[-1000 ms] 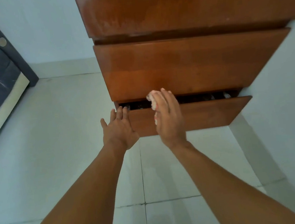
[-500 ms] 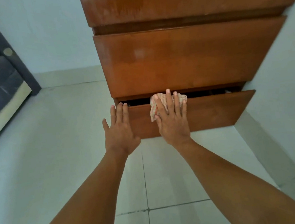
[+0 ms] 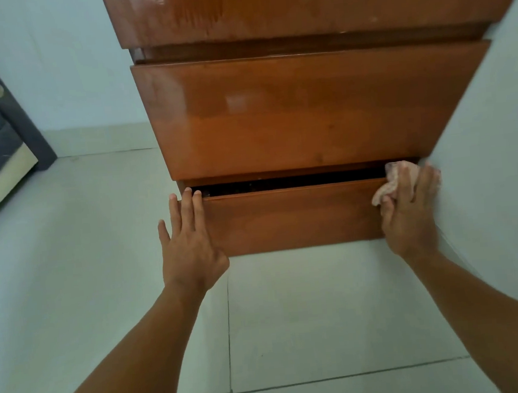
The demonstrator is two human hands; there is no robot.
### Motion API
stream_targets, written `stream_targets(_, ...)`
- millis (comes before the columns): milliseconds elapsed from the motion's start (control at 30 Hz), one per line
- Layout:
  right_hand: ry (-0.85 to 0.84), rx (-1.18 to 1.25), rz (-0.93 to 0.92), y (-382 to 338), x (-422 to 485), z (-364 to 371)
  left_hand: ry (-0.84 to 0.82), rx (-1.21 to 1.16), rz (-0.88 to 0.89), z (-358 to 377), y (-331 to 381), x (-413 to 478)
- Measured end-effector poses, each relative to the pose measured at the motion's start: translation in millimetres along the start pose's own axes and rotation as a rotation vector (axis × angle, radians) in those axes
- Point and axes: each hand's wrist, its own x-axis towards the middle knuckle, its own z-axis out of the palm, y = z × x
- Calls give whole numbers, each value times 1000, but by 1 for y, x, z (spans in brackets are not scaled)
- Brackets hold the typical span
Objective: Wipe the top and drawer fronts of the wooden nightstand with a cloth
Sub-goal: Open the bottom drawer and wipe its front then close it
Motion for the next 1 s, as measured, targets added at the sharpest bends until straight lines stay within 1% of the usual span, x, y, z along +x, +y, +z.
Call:
stream_targets(67,26,49,17,9,1,-1,-6,16,-8,0,3,0)
stream_targets(100,53,103,57,5,1,-1,-9,22,-11,-1,4,1)
stream_targets(167,149,256,199,-20,-2,3,-17,29,-26,-1,5,1)
stream_targets(200,201,317,232,-41,-7,8,-20,36,-34,-1,5,1)
stream_targets(233,234,356,214,-65,-14,15,-20,44,-39,-1,5,2)
stream_targets(300,189,424,93,-120,-31,30,-18,50,-32,0,3,2)
stream_targets(367,94,448,-116,-176,-48,45,-8,55,-8,1,0,2)
stream_targets(433,-38,338,-349,-218,-56,58,2,66,11,3,-4,3)
stream_targets(467,-89,258,-421,-229,-56,65,5,68,16,4,-4,4)
stream_targets(500,-107,191,-445,-235,-55,70,9,68,23,5,-5,4)
stream_targets(600,-91,90,-455,-223,-52,82,4,67,47,7,-9,5)
stream_targets(700,-38,68,-467,-197,-54,90,9,66,34,8,-10,5)
stream_targets(767,-50,42,-444,-175,-55,91,30,51,11,10,-8,4)
stream_targets(933,-46,16,-225,-106,-53,76,80,55,-14,18,-9,4)
stream_targets(1000,-50,5,-166,-78,-48,67,88,49,-24,21,-7,5)
